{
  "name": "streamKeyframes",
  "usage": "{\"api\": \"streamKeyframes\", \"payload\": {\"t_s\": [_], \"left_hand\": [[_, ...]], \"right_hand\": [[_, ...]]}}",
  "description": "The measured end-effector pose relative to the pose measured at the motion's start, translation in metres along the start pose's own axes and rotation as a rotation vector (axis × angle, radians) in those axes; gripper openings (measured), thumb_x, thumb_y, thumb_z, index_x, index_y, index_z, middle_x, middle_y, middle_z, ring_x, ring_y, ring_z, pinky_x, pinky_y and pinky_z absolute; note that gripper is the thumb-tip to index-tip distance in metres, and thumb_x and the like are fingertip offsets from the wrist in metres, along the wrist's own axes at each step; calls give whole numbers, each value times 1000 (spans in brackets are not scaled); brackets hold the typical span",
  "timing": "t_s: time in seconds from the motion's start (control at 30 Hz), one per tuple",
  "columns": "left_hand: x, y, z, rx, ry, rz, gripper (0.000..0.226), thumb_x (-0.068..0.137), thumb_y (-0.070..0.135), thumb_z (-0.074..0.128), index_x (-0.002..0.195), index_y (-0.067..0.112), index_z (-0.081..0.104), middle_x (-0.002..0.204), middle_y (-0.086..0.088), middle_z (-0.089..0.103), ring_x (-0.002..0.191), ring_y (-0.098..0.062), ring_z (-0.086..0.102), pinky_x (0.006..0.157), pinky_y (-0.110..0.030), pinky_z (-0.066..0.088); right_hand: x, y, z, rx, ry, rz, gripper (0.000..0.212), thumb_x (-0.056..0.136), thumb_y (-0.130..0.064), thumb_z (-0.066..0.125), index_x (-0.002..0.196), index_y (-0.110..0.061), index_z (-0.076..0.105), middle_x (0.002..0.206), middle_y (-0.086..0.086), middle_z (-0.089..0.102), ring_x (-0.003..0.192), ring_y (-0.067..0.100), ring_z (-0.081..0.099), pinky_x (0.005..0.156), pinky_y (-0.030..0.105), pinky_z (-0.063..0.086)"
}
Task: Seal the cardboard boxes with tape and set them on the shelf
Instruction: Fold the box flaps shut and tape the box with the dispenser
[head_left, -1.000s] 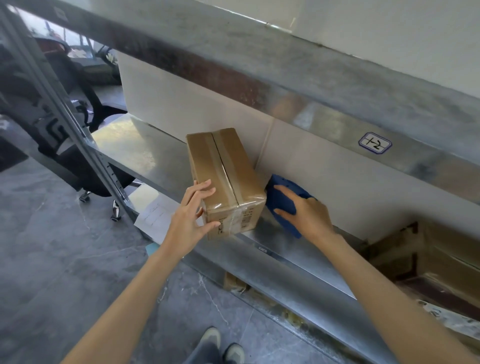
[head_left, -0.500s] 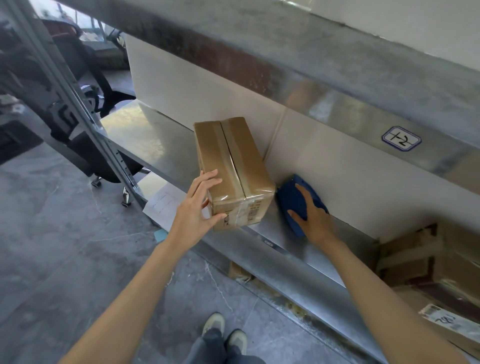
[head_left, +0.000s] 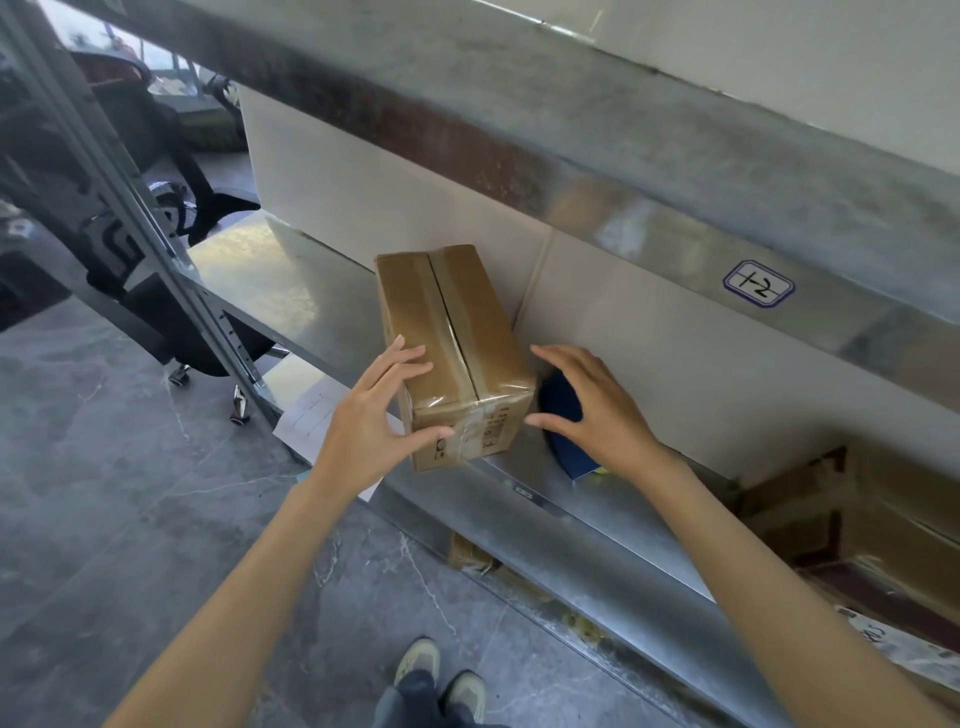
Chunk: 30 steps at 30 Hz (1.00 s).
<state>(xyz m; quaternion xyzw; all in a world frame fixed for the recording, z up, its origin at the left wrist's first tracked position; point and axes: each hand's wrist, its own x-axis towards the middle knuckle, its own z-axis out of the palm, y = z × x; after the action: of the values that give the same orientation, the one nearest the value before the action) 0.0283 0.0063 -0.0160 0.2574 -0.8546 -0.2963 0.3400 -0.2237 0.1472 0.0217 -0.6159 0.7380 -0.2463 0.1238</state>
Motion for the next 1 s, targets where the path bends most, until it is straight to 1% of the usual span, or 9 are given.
{"api": "streamKeyframes", "payload": {"t_s": [0.1, 0.33, 0.5, 0.57, 0.67, 0.77, 0.83, 0.9, 1.0], "left_hand": [[1, 1, -1, -9, -1, -5, 65, 73, 46, 82, 126, 14, 63, 143, 6, 54, 146, -11, 34, 117, -40, 36], [0, -2, 3, 28, 33, -22, 56, 77, 46, 80, 121, 15, 65, 139, 6, 57, 145, -12, 37, 116, -34, 36], [-1, 1, 8, 37, 52, -62, 67, 73, 60, 77, 122, 17, 61, 141, 5, 55, 146, -12, 33, 112, -16, 33], [0, 6, 14, 59, 103, -103, 69, 68, 59, 81, 119, 17, 61, 140, 4, 56, 145, -13, 35, 111, -29, 41], [1, 11, 23, 66, 176, -142, 61, 71, 52, 82, 115, 16, 61, 137, 3, 57, 145, -16, 37, 104, -48, 49], [0, 11, 26, 51, 172, -154, 60, 73, 52, 81, 117, 16, 59, 138, 3, 55, 146, -15, 34, 103, -47, 50], [0, 12, 27, 46, 177, -165, 64, 73, 58, 78, 117, 16, 59, 138, 4, 54, 147, -13, 32, 103, -37, 49], [1, 17, 29, 18, 197, -193, 67, 72, 63, 74, 117, 16, 58, 138, 4, 54, 147, -10, 31, 102, -27, 44], [3, 17, 30, -18, 193, -210, 63, 72, 57, 79, 115, 16, 59, 138, 4, 55, 146, -10, 32, 105, -30, 44]], "right_hand": [[14, -14, 6, 109, -48, -33, 80, 78, -46, 76, 147, -36, 38, 153, -19, 33, 140, 1, 29, 112, 27, 29], [24, -16, 21, 244, 55, -35, 54, 78, -39, 77, 127, -23, 63, 134, -21, 48, 127, 2, 46, 108, 37, 42], [23, -21, 21, 221, 34, -29, 64, 73, -52, 74, 128, -22, 60, 132, -26, 45, 124, -13, 41, 106, 19, 38], [24, -25, 25, 234, 63, -5, 67, 69, -54, 77, 124, -18, 62, 128, -24, 47, 120, -21, 38, 101, 8, 33], [25, -28, 31, 250, 118, 28, 58, 72, -42, 81, 118, -13, 64, 121, -19, 50, 118, -22, 39, 96, 2, 32], [24, -30, 30, 247, 96, 19, 63, 73, -50, 77, 120, -12, 62, 124, -15, 50, 123, -12, 41, 98, 4, 32], [24, -32, 29, 237, 63, 30, 72, 69, -60, 73, 121, -12, 58, 128, -14, 48, 125, -7, 42, 99, 8, 33], [25, -36, 31, 226, 70, 42, 70, 69, -58, 74, 119, -11, 57, 128, -12, 47, 126, -3, 42, 101, 13, 36], [26, -37, 33, 220, 87, 34, 66, 71, -54, 74, 118, -10, 56, 126, -12, 47, 125, -2, 42, 102, 18, 37]]}}
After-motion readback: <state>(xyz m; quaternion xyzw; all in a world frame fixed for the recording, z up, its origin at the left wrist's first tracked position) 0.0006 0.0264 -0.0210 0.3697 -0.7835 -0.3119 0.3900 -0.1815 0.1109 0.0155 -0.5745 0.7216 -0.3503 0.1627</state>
